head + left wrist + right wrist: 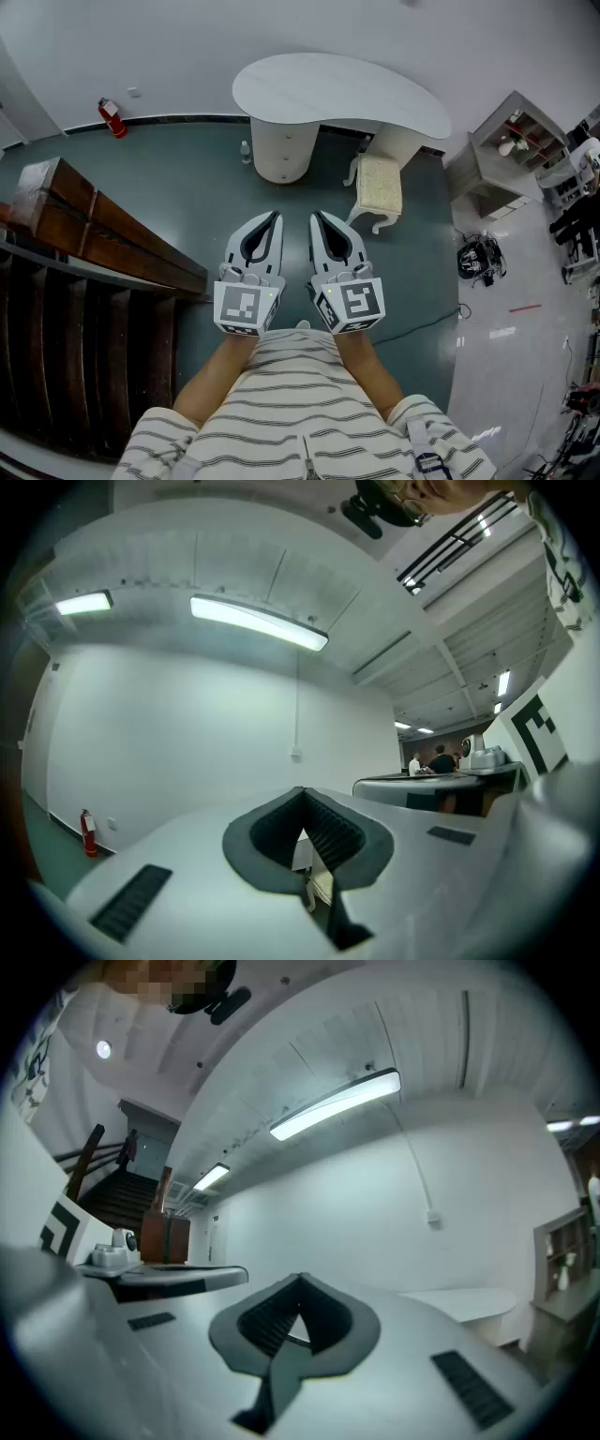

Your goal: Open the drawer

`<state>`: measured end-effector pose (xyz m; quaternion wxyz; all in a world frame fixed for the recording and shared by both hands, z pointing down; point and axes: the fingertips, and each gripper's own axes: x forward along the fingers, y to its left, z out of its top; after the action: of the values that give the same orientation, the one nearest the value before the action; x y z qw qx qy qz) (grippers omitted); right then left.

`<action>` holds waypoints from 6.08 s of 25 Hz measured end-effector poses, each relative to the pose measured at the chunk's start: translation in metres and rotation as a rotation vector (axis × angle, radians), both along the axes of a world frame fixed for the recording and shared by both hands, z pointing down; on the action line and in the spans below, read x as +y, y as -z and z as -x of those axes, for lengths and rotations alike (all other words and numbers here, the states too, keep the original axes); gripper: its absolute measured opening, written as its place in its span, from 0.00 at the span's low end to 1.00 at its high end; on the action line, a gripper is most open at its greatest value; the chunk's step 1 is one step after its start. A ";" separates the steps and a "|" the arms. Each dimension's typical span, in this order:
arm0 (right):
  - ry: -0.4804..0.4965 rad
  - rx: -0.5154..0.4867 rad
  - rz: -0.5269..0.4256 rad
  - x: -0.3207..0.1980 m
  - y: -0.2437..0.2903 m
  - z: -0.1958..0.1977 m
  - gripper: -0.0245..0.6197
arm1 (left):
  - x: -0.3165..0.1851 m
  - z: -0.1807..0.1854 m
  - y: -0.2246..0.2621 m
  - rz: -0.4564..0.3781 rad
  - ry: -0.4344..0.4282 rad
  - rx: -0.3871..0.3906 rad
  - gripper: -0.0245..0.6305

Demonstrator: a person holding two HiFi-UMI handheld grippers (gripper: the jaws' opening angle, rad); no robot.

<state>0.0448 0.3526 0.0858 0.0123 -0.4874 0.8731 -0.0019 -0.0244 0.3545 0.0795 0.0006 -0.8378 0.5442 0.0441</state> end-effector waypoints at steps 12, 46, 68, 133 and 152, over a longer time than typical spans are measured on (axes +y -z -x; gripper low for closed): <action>0.027 -0.018 0.027 -0.005 -0.011 -0.023 0.06 | -0.001 -0.026 -0.009 -0.011 0.023 -0.013 0.04; 0.029 -0.043 0.102 -0.120 -0.054 -0.055 0.06 | -0.112 -0.039 -0.048 0.047 0.116 -0.031 0.04; -0.159 -0.033 0.130 -0.335 -0.048 0.064 0.06 | -0.329 0.087 -0.048 0.084 -0.049 0.007 0.04; -0.194 0.063 0.354 -0.574 -0.484 0.029 0.06 | -0.497 0.035 -0.408 0.356 0.087 -0.022 0.04; -0.205 0.069 0.411 -0.613 -0.562 0.027 0.18 | -0.504 0.022 -0.439 0.373 0.088 -0.041 0.04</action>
<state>0.0173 -0.2606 0.6478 -0.1169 -0.5655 0.8002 -0.1619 -0.0466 -0.1499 0.5188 -0.1417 -0.7995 0.5789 -0.0745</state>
